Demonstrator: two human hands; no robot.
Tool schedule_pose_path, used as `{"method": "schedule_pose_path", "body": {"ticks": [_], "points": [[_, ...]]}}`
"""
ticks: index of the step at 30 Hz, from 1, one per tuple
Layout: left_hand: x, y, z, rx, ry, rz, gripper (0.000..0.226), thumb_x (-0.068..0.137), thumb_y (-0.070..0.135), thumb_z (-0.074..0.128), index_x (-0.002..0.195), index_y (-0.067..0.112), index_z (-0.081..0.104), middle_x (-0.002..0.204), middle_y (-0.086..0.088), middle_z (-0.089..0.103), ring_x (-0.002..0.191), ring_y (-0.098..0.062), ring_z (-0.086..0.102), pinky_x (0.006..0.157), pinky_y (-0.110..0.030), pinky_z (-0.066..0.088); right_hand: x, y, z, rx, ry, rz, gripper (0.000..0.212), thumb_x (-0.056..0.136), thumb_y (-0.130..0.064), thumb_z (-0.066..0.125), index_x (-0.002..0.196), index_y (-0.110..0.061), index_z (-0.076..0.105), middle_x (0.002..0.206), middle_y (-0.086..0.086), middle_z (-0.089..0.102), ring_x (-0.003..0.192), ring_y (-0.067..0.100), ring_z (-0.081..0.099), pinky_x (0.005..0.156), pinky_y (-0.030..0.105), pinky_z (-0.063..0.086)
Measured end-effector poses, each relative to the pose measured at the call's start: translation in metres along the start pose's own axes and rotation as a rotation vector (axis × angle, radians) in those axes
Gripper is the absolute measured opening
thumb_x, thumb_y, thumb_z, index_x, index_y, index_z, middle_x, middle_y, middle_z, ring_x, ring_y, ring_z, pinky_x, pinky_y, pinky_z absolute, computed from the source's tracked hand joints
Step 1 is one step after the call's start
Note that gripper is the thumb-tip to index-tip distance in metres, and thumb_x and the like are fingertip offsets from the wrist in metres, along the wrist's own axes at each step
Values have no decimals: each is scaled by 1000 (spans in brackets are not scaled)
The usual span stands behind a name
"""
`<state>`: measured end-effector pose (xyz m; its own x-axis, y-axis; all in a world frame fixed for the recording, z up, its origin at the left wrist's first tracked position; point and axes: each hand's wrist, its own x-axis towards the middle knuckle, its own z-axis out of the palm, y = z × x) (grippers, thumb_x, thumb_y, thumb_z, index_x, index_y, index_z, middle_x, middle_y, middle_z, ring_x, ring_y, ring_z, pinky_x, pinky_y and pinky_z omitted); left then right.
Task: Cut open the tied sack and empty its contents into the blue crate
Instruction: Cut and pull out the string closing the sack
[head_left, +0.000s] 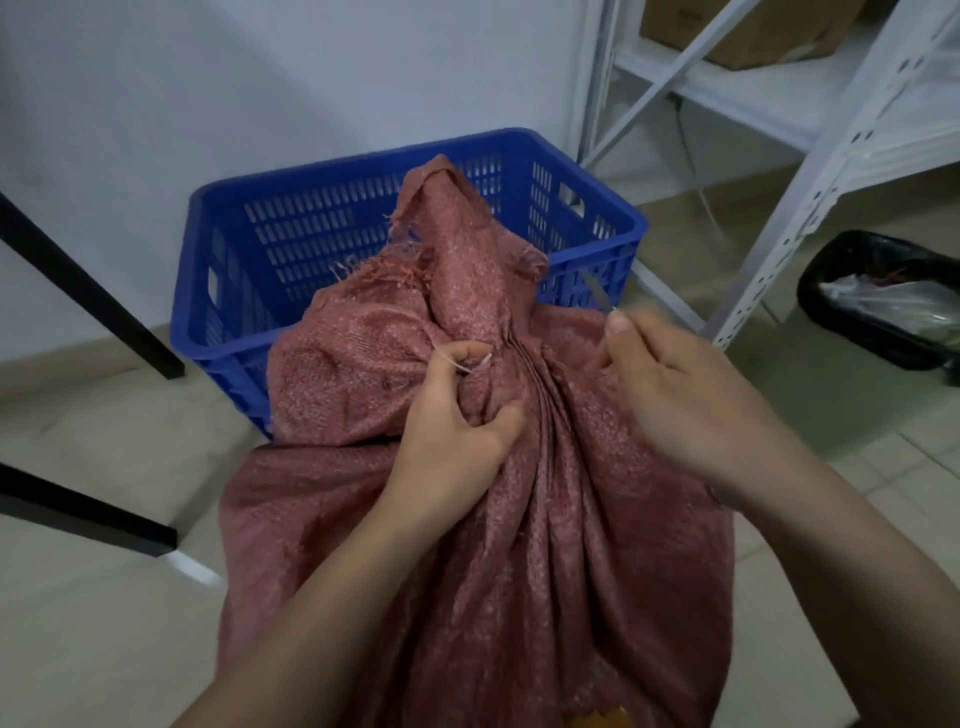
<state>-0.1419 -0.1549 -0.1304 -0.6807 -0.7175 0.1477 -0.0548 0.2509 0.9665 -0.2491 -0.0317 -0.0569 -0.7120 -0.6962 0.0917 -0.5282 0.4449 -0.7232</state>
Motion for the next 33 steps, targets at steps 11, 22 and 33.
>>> {"method": "schedule_pose_path", "body": {"ticks": [11,22,33], "points": [[14,-16,60,212,-15,-28,43,80,2,66,108,27,46,93,15,57,93,-12,58,87,-20,40,10,82,-34,53,-84,333,20,85,-6,48,66,-9,50,62,4,52,56,20,47,50,28,34],[8,-42,107,438,-6,85,44,77,-4,60,115,15,50,97,4,59,91,-20,58,76,-17,34,-12,292,18,409,54,978,13,82,10,52,87,3,62,71,14,50,54,20,41,49,28,31],[8,-52,109,458,-13,100,42,78,-4,61,115,14,50,94,8,56,86,-8,53,79,-15,35,-58,359,76,182,-207,1132,24,75,4,65,98,8,69,88,21,67,71,29,62,59,27,52]]}}
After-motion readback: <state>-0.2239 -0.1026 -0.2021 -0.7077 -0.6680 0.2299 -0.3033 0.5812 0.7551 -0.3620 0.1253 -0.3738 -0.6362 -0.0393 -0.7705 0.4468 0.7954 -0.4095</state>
